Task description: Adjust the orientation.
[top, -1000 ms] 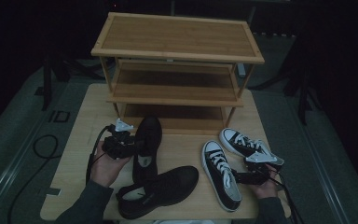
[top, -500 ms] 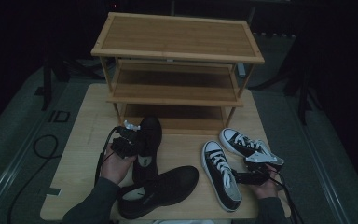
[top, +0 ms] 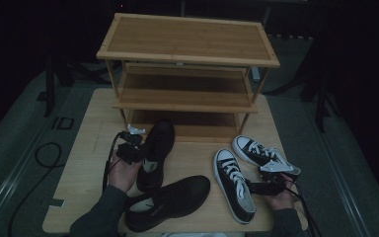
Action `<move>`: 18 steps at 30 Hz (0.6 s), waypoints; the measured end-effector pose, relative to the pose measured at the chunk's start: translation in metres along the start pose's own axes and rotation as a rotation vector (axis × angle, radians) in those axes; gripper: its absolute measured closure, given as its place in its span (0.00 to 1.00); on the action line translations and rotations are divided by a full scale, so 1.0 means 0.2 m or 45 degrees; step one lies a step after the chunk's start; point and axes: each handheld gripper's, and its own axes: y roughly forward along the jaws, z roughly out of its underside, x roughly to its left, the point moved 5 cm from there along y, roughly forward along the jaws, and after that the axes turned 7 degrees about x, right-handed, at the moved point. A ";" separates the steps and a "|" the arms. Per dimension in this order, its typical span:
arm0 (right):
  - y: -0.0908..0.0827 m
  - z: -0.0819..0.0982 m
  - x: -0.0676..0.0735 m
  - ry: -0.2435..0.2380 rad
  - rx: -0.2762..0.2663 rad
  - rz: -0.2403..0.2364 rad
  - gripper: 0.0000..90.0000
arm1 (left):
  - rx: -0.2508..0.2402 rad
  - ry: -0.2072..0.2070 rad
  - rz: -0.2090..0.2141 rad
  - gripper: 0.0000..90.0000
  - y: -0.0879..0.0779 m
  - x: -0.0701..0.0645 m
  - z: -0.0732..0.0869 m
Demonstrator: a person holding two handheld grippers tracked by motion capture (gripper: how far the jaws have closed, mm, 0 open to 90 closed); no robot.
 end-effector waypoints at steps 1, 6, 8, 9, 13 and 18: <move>0.00 0.00 0.00 -0.002 -0.001 0.001 0.21 | -0.010 -0.007 -0.004 0.97 0.00 0.01 -0.01; 0.00 0.00 0.00 0.000 0.000 -0.001 0.21 | -0.032 -0.050 -0.007 0.97 0.02 0.06 -0.04; 0.00 0.00 0.00 0.000 0.000 0.000 0.21 | -0.043 -0.078 -0.004 0.96 0.03 0.08 -0.06; 0.00 0.00 0.00 0.000 0.000 0.000 0.21 | -0.047 -0.086 -0.006 0.97 0.03 0.10 -0.07; 0.00 0.00 0.00 0.000 0.000 0.000 0.21 | -0.072 -0.127 -0.022 0.96 0.05 0.13 -0.11; 0.00 0.00 0.00 0.000 0.000 -0.001 0.21 | -0.093 -0.159 -0.046 0.96 0.07 0.16 -0.17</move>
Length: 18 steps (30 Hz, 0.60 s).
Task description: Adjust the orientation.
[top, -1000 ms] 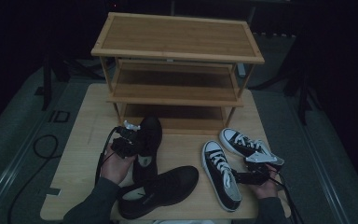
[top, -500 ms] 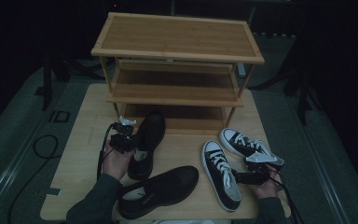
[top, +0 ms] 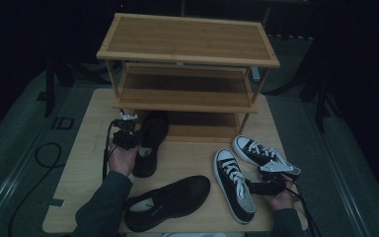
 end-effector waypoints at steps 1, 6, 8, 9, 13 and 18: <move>0.00 0.00 0.00 0.000 0.000 0.000 0.21 | 0.002 0.002 -0.005 0.96 0.01 0.00 -0.01; 0.00 0.00 0.00 0.000 0.000 0.000 0.21 | -0.019 -0.037 -0.016 0.96 0.05 -0.01 -0.05; 0.00 0.00 0.00 0.000 0.000 0.000 0.21 | -0.026 -0.060 -0.015 0.96 0.07 -0.01 -0.06; 0.00 0.00 0.00 0.000 0.000 0.000 0.21 | -0.029 -0.079 -0.011 0.96 0.08 -0.01 -0.06; 0.00 0.00 0.00 0.000 0.000 0.000 0.21 | -0.048 -0.115 -0.001 0.96 0.10 -0.01 -0.08; 0.00 0.00 0.00 0.000 0.000 0.000 0.21 | -0.059 -0.132 -0.015 0.96 0.11 -0.02 -0.09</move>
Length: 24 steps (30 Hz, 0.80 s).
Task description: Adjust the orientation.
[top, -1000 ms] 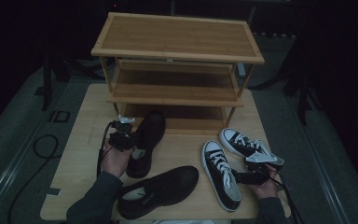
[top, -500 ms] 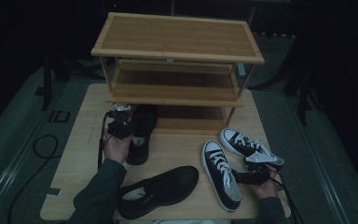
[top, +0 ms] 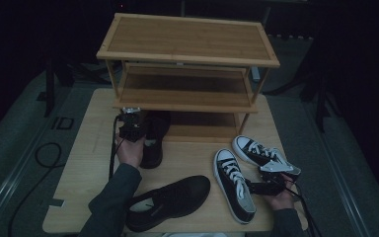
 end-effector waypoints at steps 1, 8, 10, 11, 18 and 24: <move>0.00 0.00 0.00 0.000 0.000 0.000 0.21 | -0.002 -0.004 -0.004 0.96 0.00 0.00 0.00; 0.00 0.00 0.00 0.000 0.000 0.000 0.21 | -0.023 -0.008 0.030 0.87 -0.01 -0.01 0.00; 0.00 0.00 0.00 0.000 0.000 0.000 0.21 | -0.016 0.024 0.048 0.83 -0.01 -0.01 0.01; 0.00 0.00 0.00 0.000 0.000 0.000 0.21 | -0.015 0.038 0.058 0.79 -0.02 -0.01 0.01; 0.00 0.00 0.00 -0.001 0.000 0.001 0.21 | -0.016 0.103 0.100 0.67 -0.12 0.00 0.02; 0.00 0.00 0.00 -0.001 0.000 0.001 0.21 | -0.022 0.150 0.124 0.66 -0.21 0.03 0.06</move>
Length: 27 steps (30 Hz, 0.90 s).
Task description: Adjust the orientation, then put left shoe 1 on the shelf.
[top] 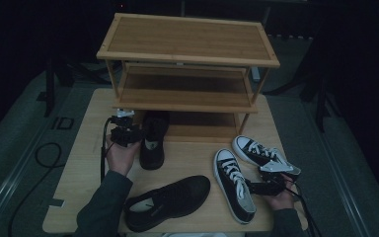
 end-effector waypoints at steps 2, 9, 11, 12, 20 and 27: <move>0.00 0.00 0.00 0.000 0.000 0.000 0.21 | -0.010 0.025 0.023 0.65 -0.03 0.00 0.01; 0.00 0.00 0.00 -0.003 -0.002 0.001 0.21 | -0.014 0.106 0.004 0.65 -0.11 -0.01 0.08; 0.00 0.00 0.00 -0.002 -0.001 0.001 0.21 | -0.019 0.114 0.004 0.64 -0.14 -0.01 0.10; 0.00 0.00 0.00 -0.001 0.000 0.000 0.21 | -0.026 0.119 0.005 0.64 -0.15 -0.01 0.11; 0.00 0.00 0.00 0.001 -0.001 0.000 0.21 | -0.044 0.191 0.032 0.64 -0.23 -0.03 0.21; 0.00 0.00 0.00 0.000 0.000 0.000 0.21 | -0.026 0.184 0.079 0.63 -0.21 -0.02 0.29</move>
